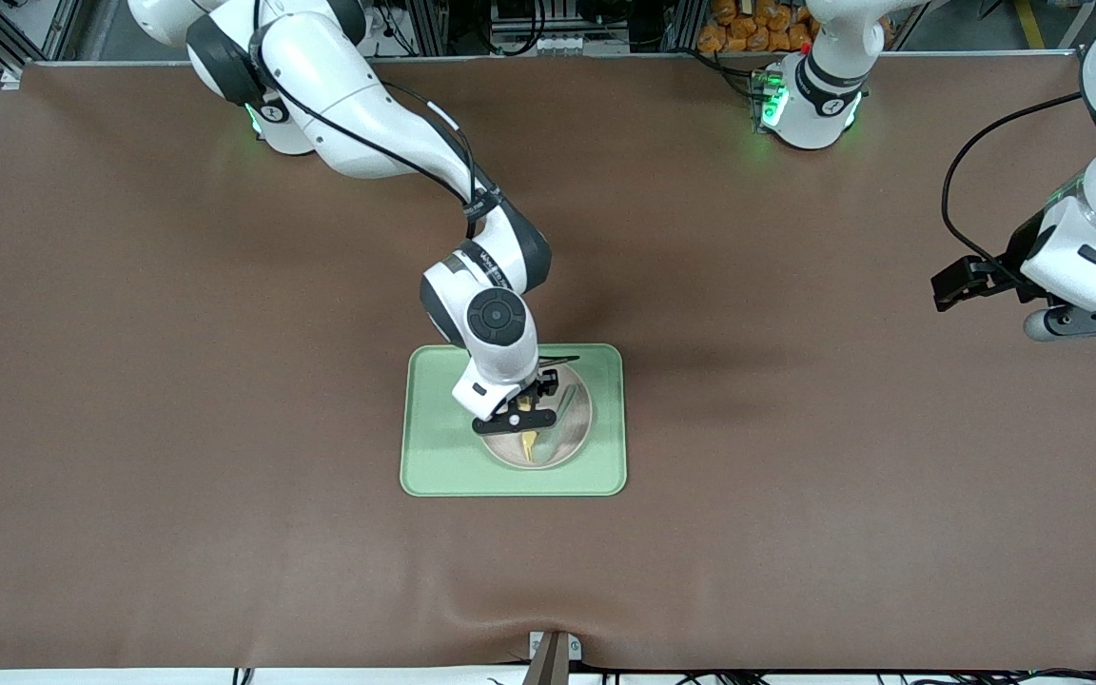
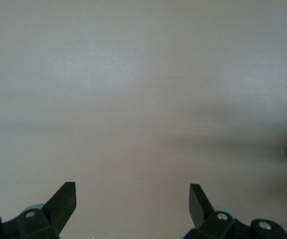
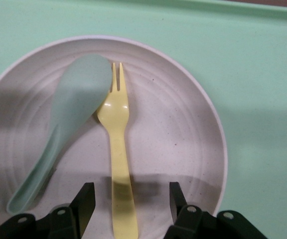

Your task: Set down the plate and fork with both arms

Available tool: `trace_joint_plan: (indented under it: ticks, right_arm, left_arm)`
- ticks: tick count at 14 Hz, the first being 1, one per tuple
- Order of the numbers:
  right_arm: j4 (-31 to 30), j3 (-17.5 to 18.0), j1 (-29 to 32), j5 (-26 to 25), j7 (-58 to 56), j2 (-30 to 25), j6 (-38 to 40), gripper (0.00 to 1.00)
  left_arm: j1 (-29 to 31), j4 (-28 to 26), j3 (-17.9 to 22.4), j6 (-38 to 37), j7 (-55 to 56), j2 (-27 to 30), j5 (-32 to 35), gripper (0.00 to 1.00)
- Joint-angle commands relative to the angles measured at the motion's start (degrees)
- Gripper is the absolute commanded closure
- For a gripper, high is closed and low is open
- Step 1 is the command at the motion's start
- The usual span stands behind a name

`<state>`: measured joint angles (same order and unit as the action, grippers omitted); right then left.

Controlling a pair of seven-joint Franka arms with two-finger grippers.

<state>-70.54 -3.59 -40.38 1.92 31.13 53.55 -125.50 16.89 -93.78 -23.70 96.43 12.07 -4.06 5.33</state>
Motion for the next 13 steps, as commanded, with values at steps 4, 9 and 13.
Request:
trace_joint_plan:
  ticks: [4,9,13]
  right_arm:
    - [1.5,-0.4,-0.5,-1.1,1.5,1.6,-0.9,0.35]
    - [1.5,-0.4,-0.7,-1.0,1.7,1.9,-2.5,0.47]
    - [1.5,-0.4,-0.7,-1.0,2.7,1.9,-2.5,0.51]
  left_arm:
    - [0.7,-3.6,-0.2,-0.4,-2.4,3.5,1.0,0.0]
    - [1.7,-4.4,0.0,-0.4,-5.8,4.1,0.9,0.0]
    - [1.7,-4.4,0.0,-0.4,-5.9,4.1,0.9,0.0]
